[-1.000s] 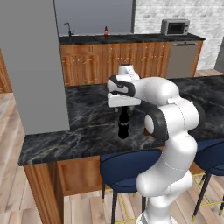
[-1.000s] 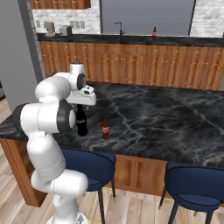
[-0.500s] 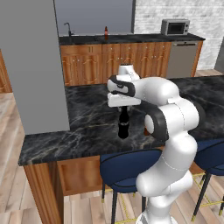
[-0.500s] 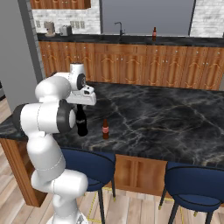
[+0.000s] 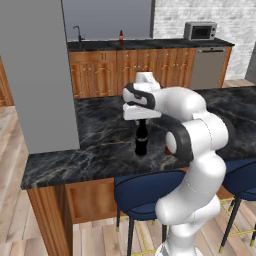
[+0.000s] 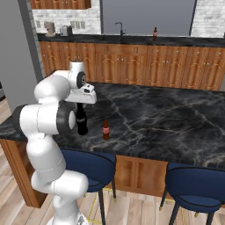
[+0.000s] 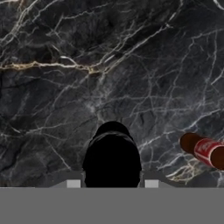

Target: Place the large bottle from the dining counter next to the other large bottle outside the sink, and place the small bottle from the dining counter next to the other small bottle inside the sink.

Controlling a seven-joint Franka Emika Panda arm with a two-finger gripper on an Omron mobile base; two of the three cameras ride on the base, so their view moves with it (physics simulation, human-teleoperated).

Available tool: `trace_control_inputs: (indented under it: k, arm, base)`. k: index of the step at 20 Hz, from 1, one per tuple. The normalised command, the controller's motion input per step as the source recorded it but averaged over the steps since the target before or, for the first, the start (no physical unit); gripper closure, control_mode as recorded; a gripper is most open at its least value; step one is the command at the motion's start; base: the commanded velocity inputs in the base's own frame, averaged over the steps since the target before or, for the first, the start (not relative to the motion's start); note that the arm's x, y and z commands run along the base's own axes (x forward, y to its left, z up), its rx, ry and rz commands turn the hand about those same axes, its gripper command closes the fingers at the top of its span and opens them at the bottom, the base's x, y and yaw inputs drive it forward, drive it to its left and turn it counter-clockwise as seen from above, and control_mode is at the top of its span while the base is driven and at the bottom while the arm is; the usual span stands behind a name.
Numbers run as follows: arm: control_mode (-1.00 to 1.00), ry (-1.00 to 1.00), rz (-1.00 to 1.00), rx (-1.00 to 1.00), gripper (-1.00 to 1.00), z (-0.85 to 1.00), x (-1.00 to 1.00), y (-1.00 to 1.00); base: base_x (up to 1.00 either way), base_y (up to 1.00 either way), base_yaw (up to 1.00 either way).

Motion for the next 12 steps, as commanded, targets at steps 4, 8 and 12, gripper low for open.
trace_control_inputs:
  k: [4, 8, 12]
  arm:
    - [-1.0, 0.0, 0.0, 0.0, 1.0, 0.48, -0.21, -0.01]
    - [-1.0, 0.0, 0.0, 0.0, 1.0, 0.24, -0.37, -0.04]
    - [-1.0, 0.0, 0.0, 0.0, 1.0, 0.12, -0.7, -0.17]
  base:
    - [0.0, 0.0, 0.0]
    - [0.0, 0.0, 0.0]
    - [0.0, 0.0, 0.0]
